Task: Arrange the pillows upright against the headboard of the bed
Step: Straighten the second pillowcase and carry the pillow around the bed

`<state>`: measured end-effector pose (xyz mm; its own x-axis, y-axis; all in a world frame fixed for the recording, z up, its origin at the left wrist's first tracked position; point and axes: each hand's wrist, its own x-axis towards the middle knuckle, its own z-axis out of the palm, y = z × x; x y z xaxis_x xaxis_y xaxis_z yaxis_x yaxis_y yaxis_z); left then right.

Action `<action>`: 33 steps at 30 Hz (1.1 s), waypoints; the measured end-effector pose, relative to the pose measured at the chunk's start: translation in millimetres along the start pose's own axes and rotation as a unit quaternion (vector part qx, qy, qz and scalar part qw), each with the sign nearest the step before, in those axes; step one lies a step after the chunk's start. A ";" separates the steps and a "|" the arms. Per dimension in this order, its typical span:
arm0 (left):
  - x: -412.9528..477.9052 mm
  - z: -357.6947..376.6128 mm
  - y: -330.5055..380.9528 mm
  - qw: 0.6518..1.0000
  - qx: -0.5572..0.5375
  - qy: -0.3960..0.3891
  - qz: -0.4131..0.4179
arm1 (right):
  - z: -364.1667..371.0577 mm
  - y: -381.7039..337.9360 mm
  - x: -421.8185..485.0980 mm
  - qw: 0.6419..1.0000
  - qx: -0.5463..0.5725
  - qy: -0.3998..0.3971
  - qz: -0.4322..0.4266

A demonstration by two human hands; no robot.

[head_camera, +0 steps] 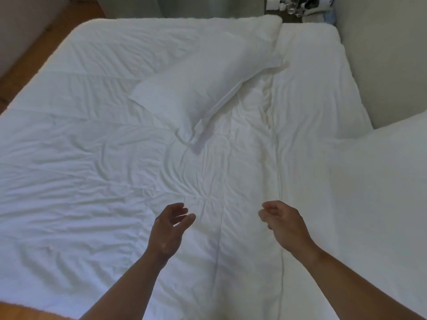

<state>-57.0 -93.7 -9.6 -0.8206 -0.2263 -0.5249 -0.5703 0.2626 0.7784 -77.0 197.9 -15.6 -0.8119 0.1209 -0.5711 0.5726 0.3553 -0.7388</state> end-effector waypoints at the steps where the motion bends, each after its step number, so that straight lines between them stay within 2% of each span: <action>1: 16.7 -4.7 5.1 1.000 -0.009 0.009 -0.004 | 7.3 -14.2 19.5 1.000 0.002 -0.003 0.000; 6: 117.4 -28.9 28.6 0.998 -0.035 0.043 -0.020 | 54.6 -83.8 110.7 1.000 0.020 -0.012 0.006; 10: 218.9 -37.2 38.0 0.998 -0.043 0.041 -0.031 | 104.3 -124.0 194.2 0.998 0.055 -0.011 0.016; 15: 343.2 -34.2 30.1 0.999 -0.005 0.032 -0.028 | 167.4 -151.9 293.6 0.998 0.055 -0.024 0.028; 18: 401.4 -28.2 17.2 0.998 -0.024 0.042 -0.037 | 200.7 -159.4 338.8 0.997 0.067 -0.021 0.036; 22: 426.3 -11.2 19.8 0.997 -0.056 0.045 -0.011 | 237.3 -154.3 375.1 0.990 0.129 -0.040 0.041; 25: 432.5 -0.5 21.5 0.996 -0.058 0.057 0.019 | 253.8 -148.2 387.8 0.984 0.176 -0.026 0.029; 30: 418.2 10.0 35.6 0.996 -0.028 0.062 0.052 | 250.1 -152.0 378.6 0.986 0.162 0.028 0.013; 33: 393.6 5.1 38.7 0.997 -0.052 0.049 0.038 | 234.1 -153.2 358.3 0.983 0.181 0.034 0.015</action>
<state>-402.2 -167.8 -187.8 -0.8508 -0.3021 -0.4300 -0.4948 0.1845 0.8492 -429.1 -30.2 -190.8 -0.7928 0.1927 -0.5782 0.5891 -0.0013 -0.8081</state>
